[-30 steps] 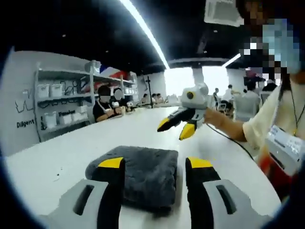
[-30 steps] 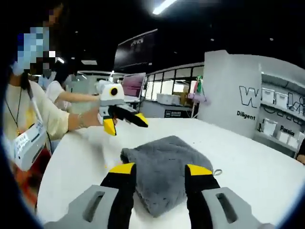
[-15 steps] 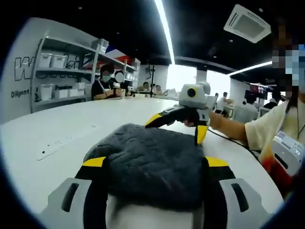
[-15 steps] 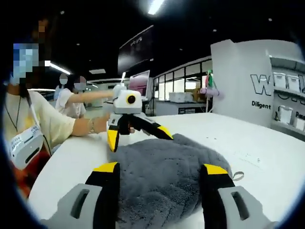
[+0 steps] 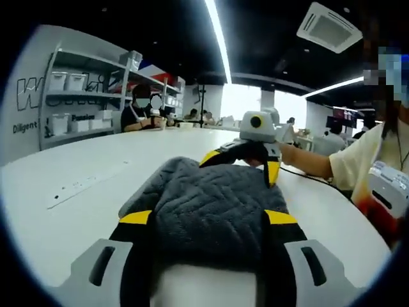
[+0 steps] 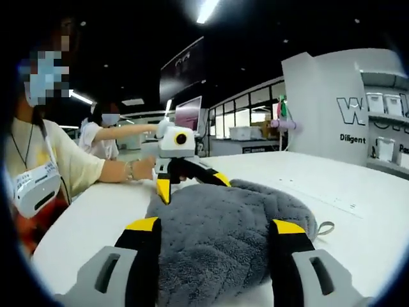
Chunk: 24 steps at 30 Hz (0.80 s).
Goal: Fold the towel on the table until its edges align and the towel forms a compact rectangular stack.
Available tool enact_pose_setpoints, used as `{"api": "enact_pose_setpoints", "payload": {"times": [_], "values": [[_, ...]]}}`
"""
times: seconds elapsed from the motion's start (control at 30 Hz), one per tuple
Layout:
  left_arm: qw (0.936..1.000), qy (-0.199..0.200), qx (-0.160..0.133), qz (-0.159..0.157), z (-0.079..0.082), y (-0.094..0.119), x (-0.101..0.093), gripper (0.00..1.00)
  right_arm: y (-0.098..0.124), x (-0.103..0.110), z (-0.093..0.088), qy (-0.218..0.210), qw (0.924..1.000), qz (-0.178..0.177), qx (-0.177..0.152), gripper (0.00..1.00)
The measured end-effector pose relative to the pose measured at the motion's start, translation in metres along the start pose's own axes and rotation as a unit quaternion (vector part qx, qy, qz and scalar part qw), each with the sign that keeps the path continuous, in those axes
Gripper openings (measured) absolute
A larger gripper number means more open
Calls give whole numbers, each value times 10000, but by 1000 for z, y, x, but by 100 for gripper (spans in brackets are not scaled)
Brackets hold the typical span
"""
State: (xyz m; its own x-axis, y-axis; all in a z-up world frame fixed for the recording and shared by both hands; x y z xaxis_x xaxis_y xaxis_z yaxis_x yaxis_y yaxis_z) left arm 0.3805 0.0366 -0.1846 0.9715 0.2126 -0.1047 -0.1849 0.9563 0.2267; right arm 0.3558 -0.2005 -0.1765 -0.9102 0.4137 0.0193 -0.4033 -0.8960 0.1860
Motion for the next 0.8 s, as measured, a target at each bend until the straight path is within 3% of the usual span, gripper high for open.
{"api": "enact_pose_setpoints", "payload": {"times": [0.27,0.43,0.53,0.63,0.8], "values": [[9999,72,-46,112,11,5,-7,71,3,6,6,58,9998,-156,119,71],[9989,350,-271,133,24,14,-14,89,14,15,12,-151,9990,-302,307,88],[9987,220,-98,445,29,28,-19,97,23,18,13,-6,9973,-535,500,99],[9977,219,27,643,28,44,-25,99,33,19,15,24,9963,-681,522,99],[9933,397,335,1033,9,82,-37,99,54,16,21,-31,9947,-929,441,99]]}}
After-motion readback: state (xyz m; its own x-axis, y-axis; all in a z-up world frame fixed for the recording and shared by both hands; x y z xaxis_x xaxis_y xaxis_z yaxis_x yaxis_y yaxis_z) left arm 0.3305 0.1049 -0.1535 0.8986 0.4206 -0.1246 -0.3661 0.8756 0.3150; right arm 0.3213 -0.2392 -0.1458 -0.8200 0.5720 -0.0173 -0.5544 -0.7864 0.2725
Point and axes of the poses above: the point that each gripper's makers call its tool centre point, and the gripper's own axes: y roughly backward along the fingers, x roughly to its left, z roughly out of its top, the point moved 9 cm from there along y, roughly backward along the fingers, and after that the axes turned 5 degrees about -z, right-handed, at the moved point
